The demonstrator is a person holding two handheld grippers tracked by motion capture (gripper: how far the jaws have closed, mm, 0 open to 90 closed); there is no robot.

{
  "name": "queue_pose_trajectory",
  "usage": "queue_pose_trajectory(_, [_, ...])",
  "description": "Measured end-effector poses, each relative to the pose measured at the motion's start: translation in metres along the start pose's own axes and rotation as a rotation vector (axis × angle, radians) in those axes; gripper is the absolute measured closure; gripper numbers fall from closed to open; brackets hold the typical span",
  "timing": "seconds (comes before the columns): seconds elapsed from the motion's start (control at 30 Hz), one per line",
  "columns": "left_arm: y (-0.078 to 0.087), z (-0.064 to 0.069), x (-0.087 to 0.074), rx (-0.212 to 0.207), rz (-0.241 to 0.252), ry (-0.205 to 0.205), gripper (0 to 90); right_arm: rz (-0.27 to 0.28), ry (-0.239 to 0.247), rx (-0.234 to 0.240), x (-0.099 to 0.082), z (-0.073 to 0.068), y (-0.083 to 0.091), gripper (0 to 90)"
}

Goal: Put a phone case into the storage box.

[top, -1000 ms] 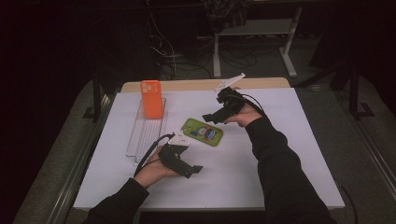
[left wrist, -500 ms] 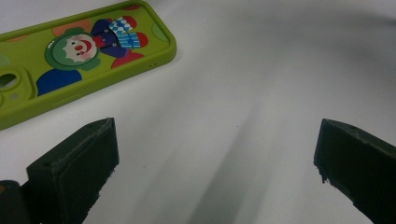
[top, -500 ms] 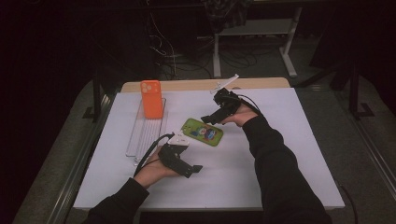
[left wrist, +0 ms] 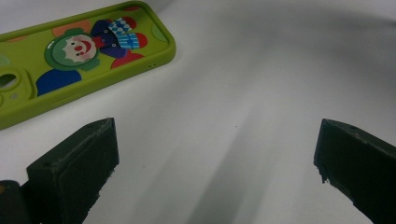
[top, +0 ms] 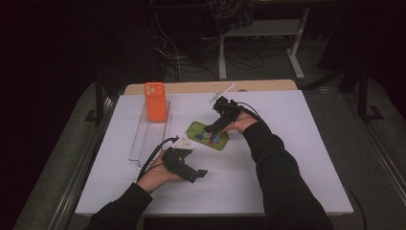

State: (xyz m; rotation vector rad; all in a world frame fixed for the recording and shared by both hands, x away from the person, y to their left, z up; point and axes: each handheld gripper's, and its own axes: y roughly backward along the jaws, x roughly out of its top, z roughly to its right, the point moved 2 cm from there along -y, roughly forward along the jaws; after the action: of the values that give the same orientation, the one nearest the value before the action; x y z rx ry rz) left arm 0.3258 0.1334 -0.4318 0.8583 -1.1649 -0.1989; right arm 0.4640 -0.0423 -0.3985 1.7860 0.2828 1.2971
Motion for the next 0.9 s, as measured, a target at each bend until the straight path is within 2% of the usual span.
queue_pose_trajectory(0.1, [0.001,0.000,0.000,0.002,-0.012,-0.012,0.0,-0.022,0.008,-0.009,-0.002,-0.001,-0.008,0.0])
queue_pose_trajectory(0.23, [0.001,0.000,0.000,-0.001,0.001,0.001,0.0,-0.046,0.014,-0.003,-0.006,-0.001,-0.015,0.0])
queue_pose_trajectory(0.3, [0.002,-0.001,0.000,0.003,-0.007,-0.024,0.0,-0.059,0.011,-0.003,-0.009,-0.001,-0.019,0.0])
queue_pose_trajectory(0.37, [0.001,0.000,0.000,0.001,0.002,-0.007,0.0,-0.076,0.004,-0.005,-0.012,-0.002,-0.023,0.0])
queue_pose_trajectory(0.4, [0.001,-0.001,0.000,0.000,-0.009,-0.018,0.0,-0.078,0.006,-0.005,-0.013,-0.002,-0.025,0.0])
queue_pose_trajectory(0.57, [0.001,0.000,0.000,0.001,0.001,-0.005,0.0,-0.094,0.003,0.009,-0.018,-0.003,-0.034,0.0])
queue_pose_trajectory(0.8, [0.001,0.000,0.000,0.000,-0.004,-0.013,0.0,-0.125,-0.015,0.015,-0.026,-0.008,-0.045,0.0])
queue_pose_trajectory(0.9, [0.001,0.000,0.000,-0.001,0.000,-0.011,0.0,-0.138,0.011,0.007,-0.028,-0.008,-0.049,0.5])
